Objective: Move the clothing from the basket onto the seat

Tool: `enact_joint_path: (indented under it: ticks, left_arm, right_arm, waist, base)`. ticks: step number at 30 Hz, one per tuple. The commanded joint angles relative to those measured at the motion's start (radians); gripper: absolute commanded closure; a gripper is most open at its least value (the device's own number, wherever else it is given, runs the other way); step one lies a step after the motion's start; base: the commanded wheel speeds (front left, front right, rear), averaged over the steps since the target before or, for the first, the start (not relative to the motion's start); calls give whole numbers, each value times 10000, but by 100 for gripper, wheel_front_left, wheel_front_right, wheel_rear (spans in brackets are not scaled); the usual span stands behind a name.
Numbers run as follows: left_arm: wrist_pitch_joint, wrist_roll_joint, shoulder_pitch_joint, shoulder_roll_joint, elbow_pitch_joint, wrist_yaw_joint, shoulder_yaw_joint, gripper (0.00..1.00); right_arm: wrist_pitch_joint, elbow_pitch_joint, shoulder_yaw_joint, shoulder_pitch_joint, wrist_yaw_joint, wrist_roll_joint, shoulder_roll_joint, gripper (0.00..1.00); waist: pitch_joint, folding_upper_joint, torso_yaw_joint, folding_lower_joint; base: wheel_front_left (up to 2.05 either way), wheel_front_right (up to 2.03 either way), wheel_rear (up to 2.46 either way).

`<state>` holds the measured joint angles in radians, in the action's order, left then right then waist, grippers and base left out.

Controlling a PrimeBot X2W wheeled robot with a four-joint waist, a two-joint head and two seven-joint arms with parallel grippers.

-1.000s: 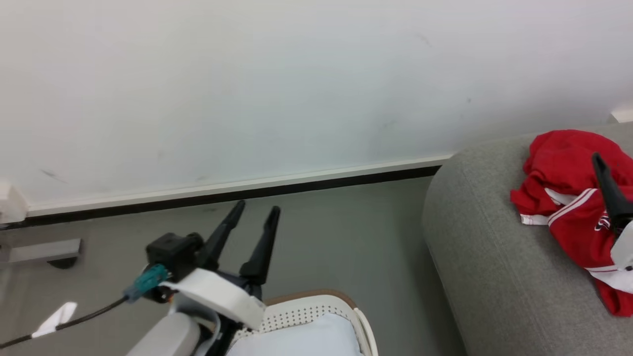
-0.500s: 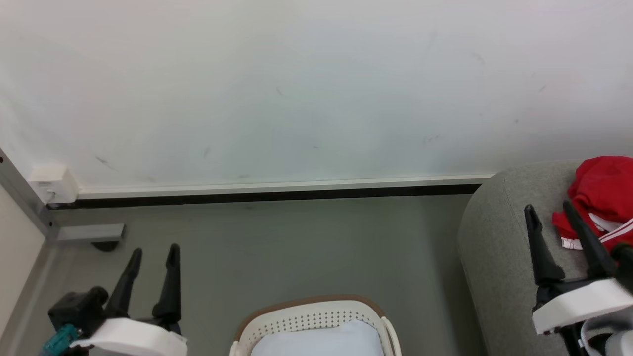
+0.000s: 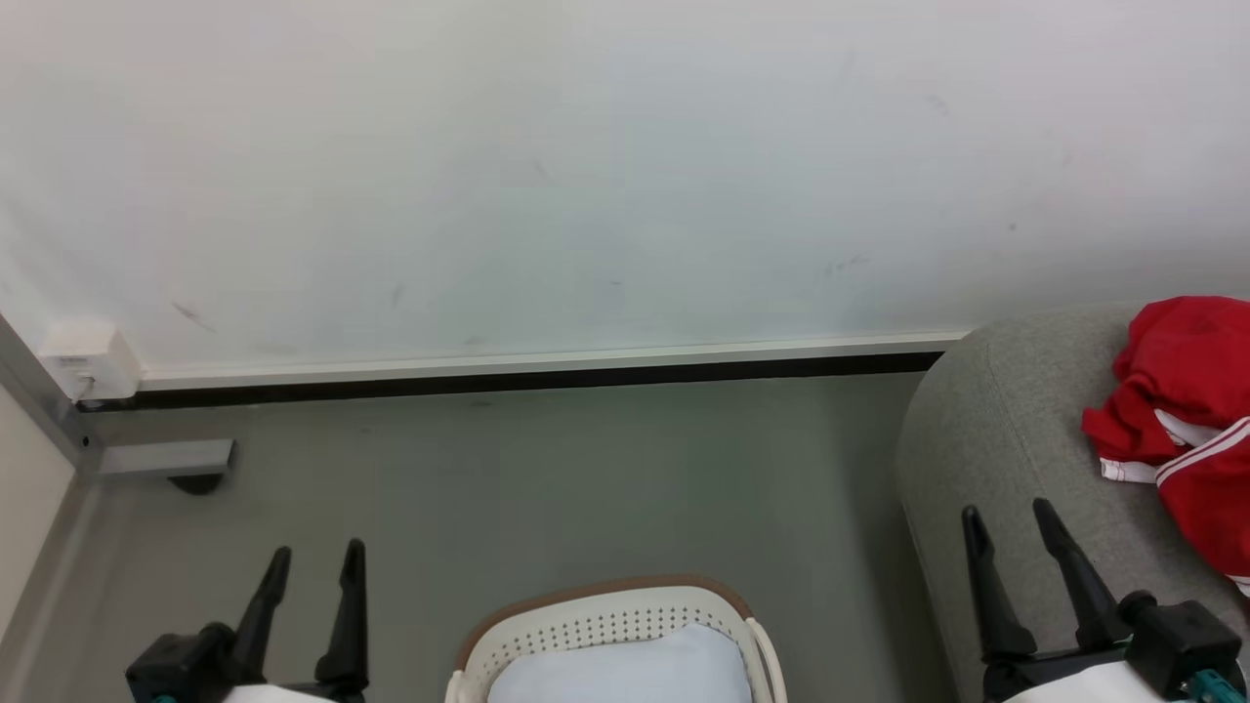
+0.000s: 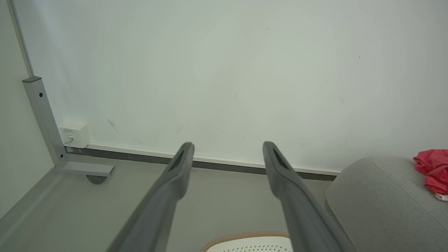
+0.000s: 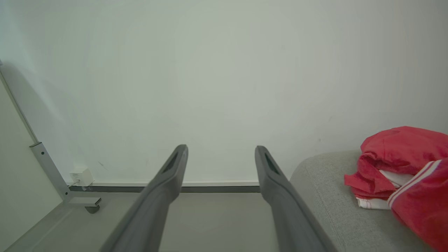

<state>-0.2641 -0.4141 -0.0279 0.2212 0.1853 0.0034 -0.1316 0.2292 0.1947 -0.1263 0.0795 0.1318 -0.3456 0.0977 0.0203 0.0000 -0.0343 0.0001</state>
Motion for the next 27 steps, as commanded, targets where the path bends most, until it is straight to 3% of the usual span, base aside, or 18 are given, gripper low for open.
enact_joint_path:
  ticks: [1, 13, 26, 27]
  left_arm:
    - [-3, 171, 143, -66, 36, -57, 83, 0]
    - [-3, 990, -8, -782, 357, -835, 912, 0]
    - [-3, 1357, -87, -1142, 634, -1174, 1271, 0]
    - [2, 1347, -41, -1139, 670, -1175, 1245, 100]
  right_arm:
    - [69, 55, -30, -82, -23, 73, -1, 0]
    - [288, 589, -345, 231, -23, 151, -189, 0]
    - [348, 685, -479, 244, -23, 34, -162, 0]
    - [278, 671, -487, 167, 2, 72, -223, 100]
  waist:
    - [0, 0, -20, -1]
    - [72, 0, -120, -1]
    - [70, 0, -166, -1]
    - [69, 0, -167, 0]
  base:
    - [0, 0, 0]
    - [0, 0, 0]
    - [0, 0, 0]
    - [0, 0, 0]
